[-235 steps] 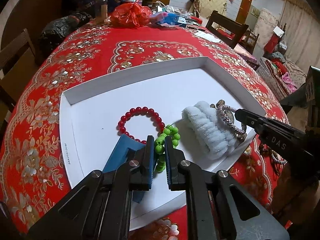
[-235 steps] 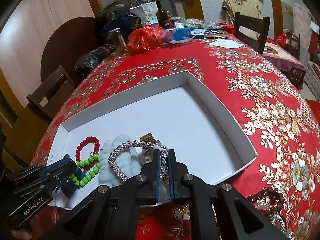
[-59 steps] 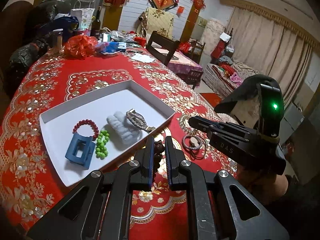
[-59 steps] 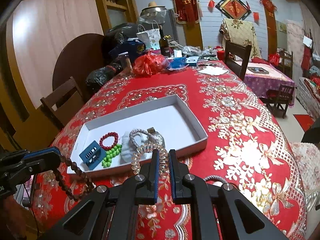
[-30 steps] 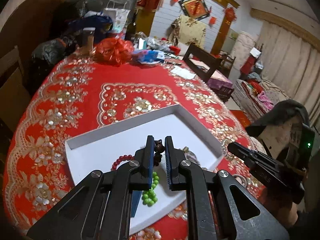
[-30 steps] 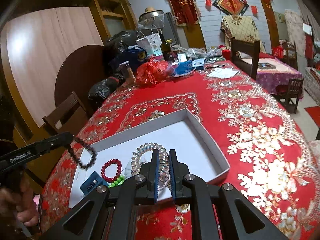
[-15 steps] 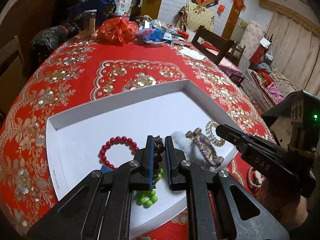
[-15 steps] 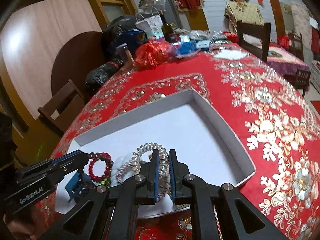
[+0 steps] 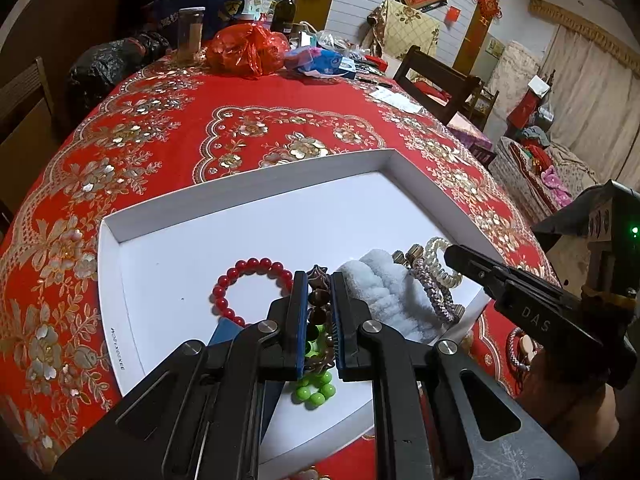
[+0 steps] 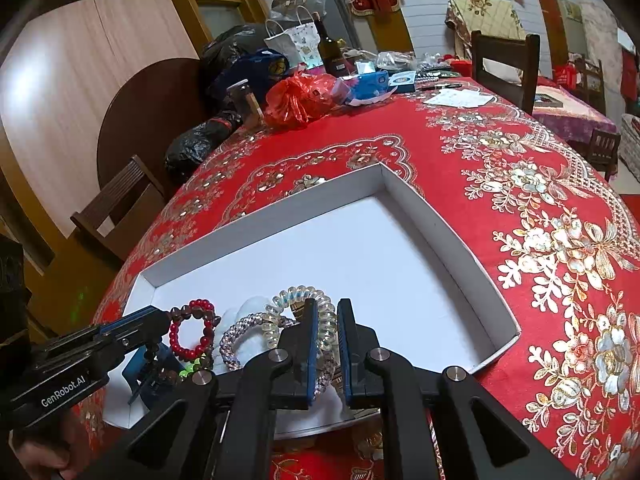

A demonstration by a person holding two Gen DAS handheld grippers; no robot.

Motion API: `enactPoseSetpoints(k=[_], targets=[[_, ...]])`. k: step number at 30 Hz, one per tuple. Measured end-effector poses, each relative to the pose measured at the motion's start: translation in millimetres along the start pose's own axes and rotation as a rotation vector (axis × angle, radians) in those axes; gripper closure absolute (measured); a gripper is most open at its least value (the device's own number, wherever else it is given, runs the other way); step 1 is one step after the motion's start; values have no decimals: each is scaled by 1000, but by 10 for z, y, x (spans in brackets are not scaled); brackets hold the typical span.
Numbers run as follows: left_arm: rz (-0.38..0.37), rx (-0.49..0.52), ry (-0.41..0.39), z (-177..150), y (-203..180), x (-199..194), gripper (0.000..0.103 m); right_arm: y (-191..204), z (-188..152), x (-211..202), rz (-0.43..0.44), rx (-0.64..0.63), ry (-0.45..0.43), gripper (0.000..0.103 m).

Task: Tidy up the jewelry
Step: 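Lower both items into the box and open both grippers, then withdraw both grippers toward the grey braided bracelet and white-bead hair tie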

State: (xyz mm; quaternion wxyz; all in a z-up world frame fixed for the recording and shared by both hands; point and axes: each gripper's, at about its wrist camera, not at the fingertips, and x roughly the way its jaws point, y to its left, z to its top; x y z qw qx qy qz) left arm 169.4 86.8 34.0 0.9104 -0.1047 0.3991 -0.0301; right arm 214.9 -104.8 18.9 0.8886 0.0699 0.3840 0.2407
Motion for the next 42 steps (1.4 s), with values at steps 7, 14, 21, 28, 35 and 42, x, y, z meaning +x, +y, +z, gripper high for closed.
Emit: enactPoseSetpoints(k=[7, 14, 21, 28, 35, 42], targets=[[20, -7, -4, 3, 33, -28, 70, 47, 9, -26, 56, 2, -13, 73], [20, -27, -34, 3, 65, -152, 52, 77, 45, -159, 52, 3, -67, 64], [11, -26, -42, -66, 11, -308, 52, -32, 20, -411, 15, 38, -98, 64], [-35, 11, -26, -240, -235, -392, 52, -222, -115, -806, -59, 62, -108, 64], [-98, 63, 8, -462, -577, -395, 52, -590, -410, -1268, -177, 124, -87, 64], [-139, 132, 40, -619, -912, -367, 52, -977, -775, -1537, -299, 171, 6, 64]])
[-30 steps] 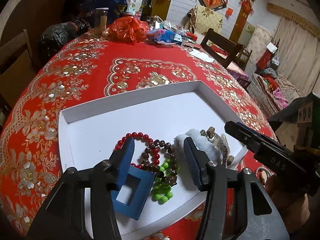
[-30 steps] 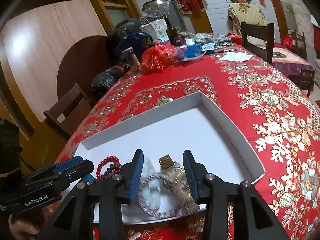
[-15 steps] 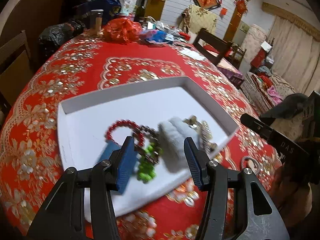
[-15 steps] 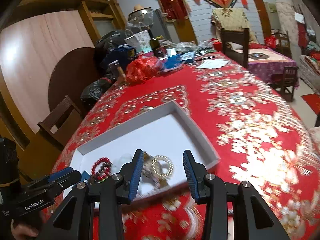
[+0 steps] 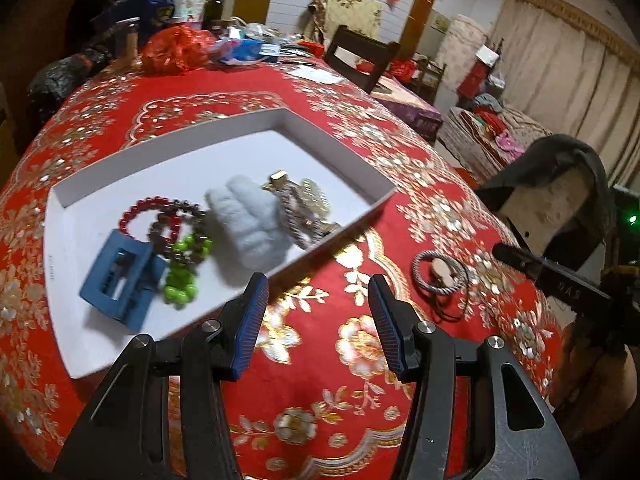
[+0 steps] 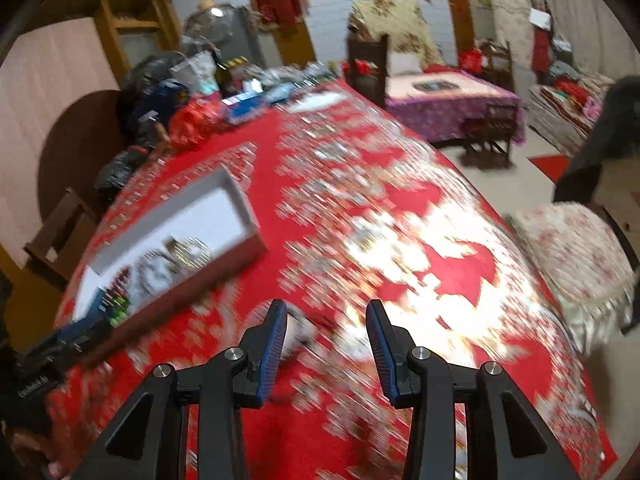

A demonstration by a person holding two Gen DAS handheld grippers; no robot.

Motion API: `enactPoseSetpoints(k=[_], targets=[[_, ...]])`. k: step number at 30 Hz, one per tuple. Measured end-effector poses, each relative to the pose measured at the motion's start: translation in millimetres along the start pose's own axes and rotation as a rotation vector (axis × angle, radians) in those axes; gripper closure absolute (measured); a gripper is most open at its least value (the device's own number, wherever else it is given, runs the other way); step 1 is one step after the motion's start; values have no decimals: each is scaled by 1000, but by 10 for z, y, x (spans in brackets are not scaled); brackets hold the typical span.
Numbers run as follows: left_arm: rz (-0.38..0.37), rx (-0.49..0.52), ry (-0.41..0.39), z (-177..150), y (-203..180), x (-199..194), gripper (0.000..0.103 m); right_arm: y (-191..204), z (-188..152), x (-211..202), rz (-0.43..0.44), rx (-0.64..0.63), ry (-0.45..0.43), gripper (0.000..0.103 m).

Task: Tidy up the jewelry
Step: 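Withdraw both grippers toward the grey braided bracelet and white-bead hair tie, then grasp the grey braided bracelet with the left gripper while the right gripper grasps the white-bead hair tie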

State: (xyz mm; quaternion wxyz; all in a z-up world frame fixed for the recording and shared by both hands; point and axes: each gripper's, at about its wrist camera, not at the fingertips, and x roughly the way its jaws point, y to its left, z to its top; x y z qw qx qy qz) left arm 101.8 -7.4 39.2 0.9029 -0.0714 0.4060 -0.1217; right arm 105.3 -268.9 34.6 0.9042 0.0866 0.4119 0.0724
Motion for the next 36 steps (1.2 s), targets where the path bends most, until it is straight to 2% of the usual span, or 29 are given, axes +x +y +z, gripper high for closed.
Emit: enactPoseSetpoints(k=[5, 9, 14, 16, 19, 21, 23, 27, 28, 29, 31, 32, 33, 36], targets=[[-18, 15, 48, -31, -170, 159, 52, -178, -156, 67, -39, 8, 90, 64], [-34, 42, 95, -60, -414, 376, 52, -232, -195, 65, -65, 11, 104, 64], [-52, 83, 110, 51, -715, 613, 52, -288, -209, 48, -58, 31, 113, 64], [-21, 94, 103, 114, -782, 720, 52, -293, -213, 56, -59, 27, 119, 64], [14, 105, 134, 149, -817, 931, 52, -310, -215, 42, -58, 25, 117, 64], [79, 163, 139, 122, -850, 1027, 52, -332, -215, 33, -58, 30, 114, 64], [109, 225, 148, 64, -914, 1045, 51, -374, -213, 32, -62, 37, 112, 64], [102, 224, 151, -46, -766, 910, 52, -396, -183, 33, -51, 55, 106, 64], [101, 226, 148, -81, -727, 863, 54, -371, -173, 20, -41, 49, 98, 64], [100, 228, 145, -136, -669, 791, 60, -320, -159, 5, -26, 32, 89, 64], [94, 223, 146, -219, -576, 667, 79, -187, -145, 9, 11, -13, 82, 64], [87, 214, 152, -257, -528, 612, 94, -129, -142, 24, 26, -30, 83, 64], [68, 196, 163, -307, -454, 539, 98, -69, -141, 47, 44, -48, 87, 64], [49, 152, 160, -447, -331, 350, 98, 154, -141, 138, 108, -115, 97, 64]])
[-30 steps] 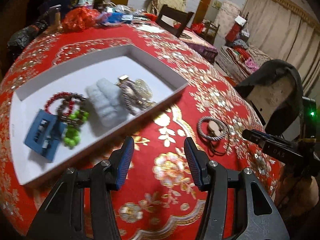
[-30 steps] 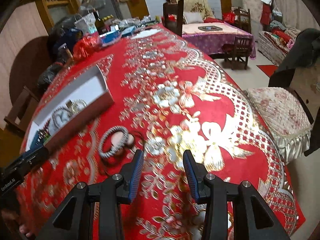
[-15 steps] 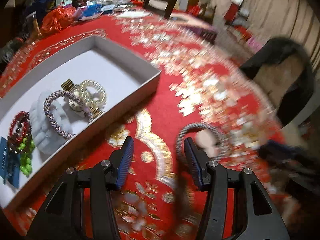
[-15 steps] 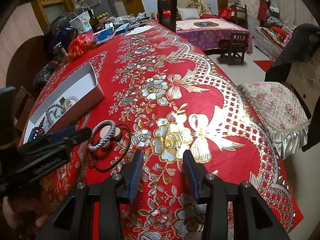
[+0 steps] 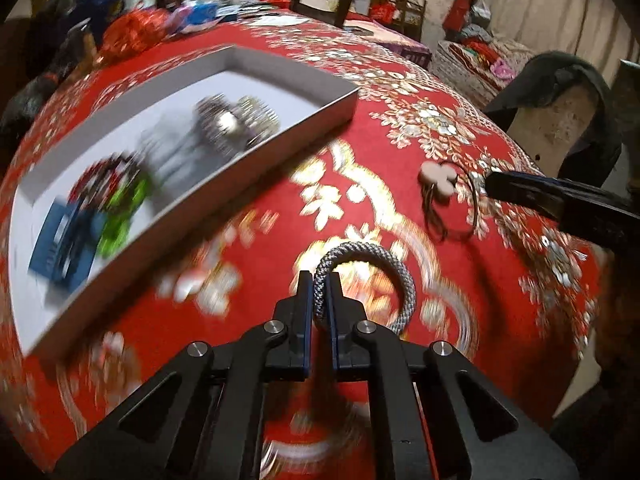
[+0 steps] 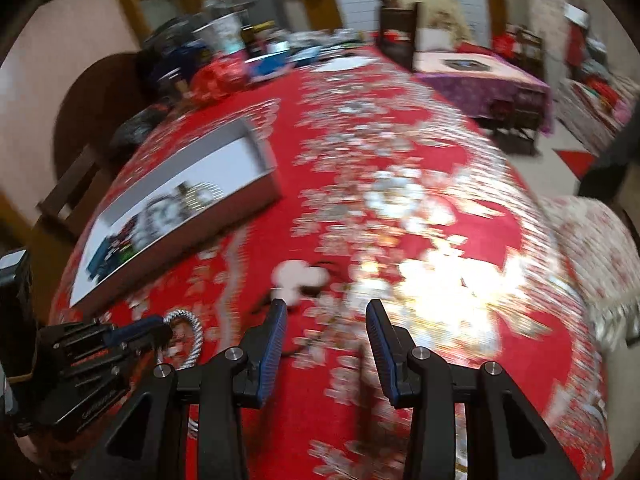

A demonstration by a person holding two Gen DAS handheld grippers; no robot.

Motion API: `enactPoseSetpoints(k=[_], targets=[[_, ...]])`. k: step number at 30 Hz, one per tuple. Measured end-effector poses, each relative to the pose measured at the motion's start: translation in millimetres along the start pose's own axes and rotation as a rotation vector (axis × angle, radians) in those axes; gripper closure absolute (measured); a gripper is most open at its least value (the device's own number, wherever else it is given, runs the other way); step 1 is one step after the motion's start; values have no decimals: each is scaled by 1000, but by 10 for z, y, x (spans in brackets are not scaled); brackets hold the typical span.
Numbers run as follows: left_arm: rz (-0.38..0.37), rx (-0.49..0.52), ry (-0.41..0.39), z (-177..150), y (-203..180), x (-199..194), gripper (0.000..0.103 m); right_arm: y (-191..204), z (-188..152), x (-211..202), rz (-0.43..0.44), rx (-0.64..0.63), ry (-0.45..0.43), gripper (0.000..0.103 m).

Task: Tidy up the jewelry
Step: 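Grasp the grey braided bracelet with the left gripper while the right gripper grasps the white-bead hair tie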

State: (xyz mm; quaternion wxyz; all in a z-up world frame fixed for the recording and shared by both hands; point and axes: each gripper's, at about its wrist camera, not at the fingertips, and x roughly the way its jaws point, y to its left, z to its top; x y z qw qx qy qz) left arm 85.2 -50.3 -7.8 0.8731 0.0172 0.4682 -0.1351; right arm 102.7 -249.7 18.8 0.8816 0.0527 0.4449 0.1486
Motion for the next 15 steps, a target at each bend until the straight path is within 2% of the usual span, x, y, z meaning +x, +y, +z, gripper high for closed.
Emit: enactPoseSetpoints(k=[4, 8, 11, 15], targets=[[-13, -47, -8, -183, 154, -142, 98, 238, 41, 165, 42, -88, -10, 64], [-24, -51, -6, -253, 221, -191, 98, 326, 42, 396, -16, -114, 40, 64], [-21, -25, 0, -263, 205, -197, 98, 385, 52, 470, -77, -157, 31, 64], [-11, -23, 1, -263, 188, -195, 98, 364, 122, 530, -118, -148, 22, 62]])
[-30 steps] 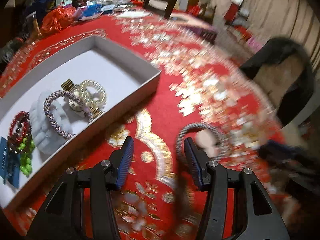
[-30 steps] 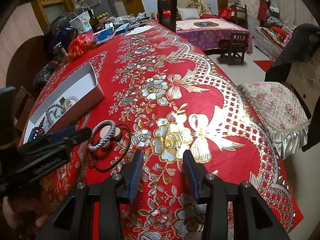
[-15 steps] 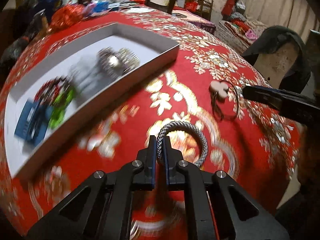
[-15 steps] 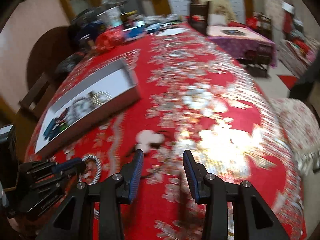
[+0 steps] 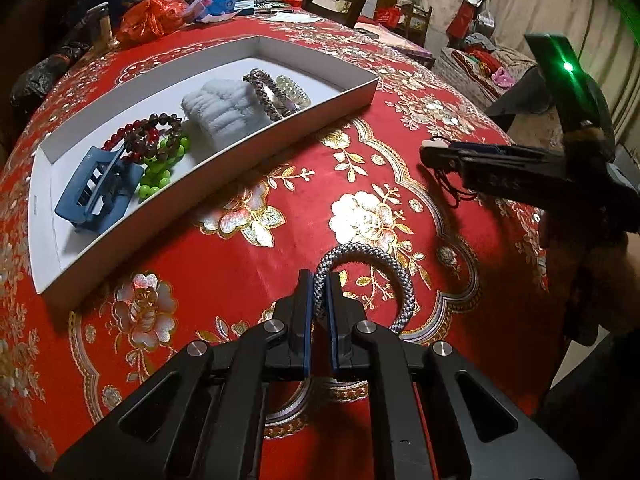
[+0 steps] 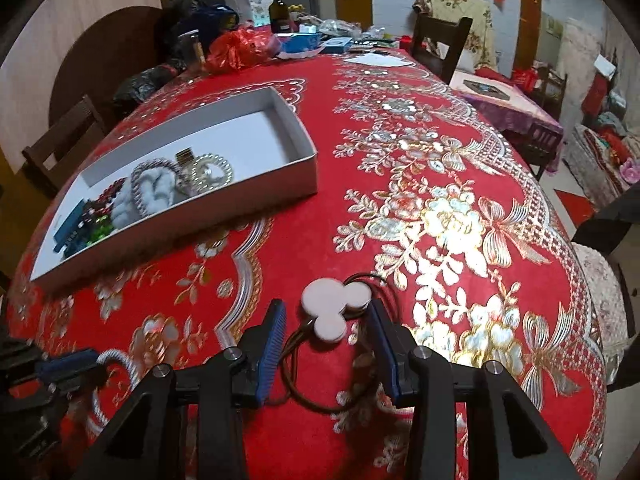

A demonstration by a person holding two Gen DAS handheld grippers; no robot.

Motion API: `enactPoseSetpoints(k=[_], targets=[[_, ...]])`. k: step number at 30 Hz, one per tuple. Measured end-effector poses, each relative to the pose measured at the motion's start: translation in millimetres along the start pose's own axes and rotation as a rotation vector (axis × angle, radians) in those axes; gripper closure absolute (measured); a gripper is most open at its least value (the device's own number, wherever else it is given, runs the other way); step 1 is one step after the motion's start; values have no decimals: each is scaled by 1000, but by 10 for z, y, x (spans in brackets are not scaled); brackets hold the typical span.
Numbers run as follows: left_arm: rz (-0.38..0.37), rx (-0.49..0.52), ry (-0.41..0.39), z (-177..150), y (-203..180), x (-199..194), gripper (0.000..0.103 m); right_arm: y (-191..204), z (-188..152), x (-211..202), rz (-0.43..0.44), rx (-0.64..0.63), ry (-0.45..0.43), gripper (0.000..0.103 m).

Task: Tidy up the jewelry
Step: 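Grasp the grey braided bracelet with the left gripper while the right gripper grasps the white-bead hair tie, then carry the braided bracelet and white-bead hair tie over the white box with both grippers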

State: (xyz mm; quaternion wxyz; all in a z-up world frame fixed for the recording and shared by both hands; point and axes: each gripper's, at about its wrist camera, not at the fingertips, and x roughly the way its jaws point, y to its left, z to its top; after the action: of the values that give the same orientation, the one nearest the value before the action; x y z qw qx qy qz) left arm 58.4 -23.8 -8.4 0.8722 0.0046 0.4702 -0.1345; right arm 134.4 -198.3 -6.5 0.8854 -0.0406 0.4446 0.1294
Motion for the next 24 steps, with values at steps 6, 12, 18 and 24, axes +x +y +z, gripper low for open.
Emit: enactPoseSetpoints(k=[6, 12, 18, 24], targets=[[-4, -15, 1, -2, 19, -1, 98, 21, 25, 41, -45, -25, -22, 61], [10, -10, -1, -4, -3, -3, 98, 43, 1, -6, -33, -23, -42, 70], [14, -11, -3, -7, -5, -4, 98, 39, 8, -166, -5, 7, -76, 79], [17, -13, -4, -9, -6, -1, 98, 21, 8, -314, 39, 48, -98, 79]])
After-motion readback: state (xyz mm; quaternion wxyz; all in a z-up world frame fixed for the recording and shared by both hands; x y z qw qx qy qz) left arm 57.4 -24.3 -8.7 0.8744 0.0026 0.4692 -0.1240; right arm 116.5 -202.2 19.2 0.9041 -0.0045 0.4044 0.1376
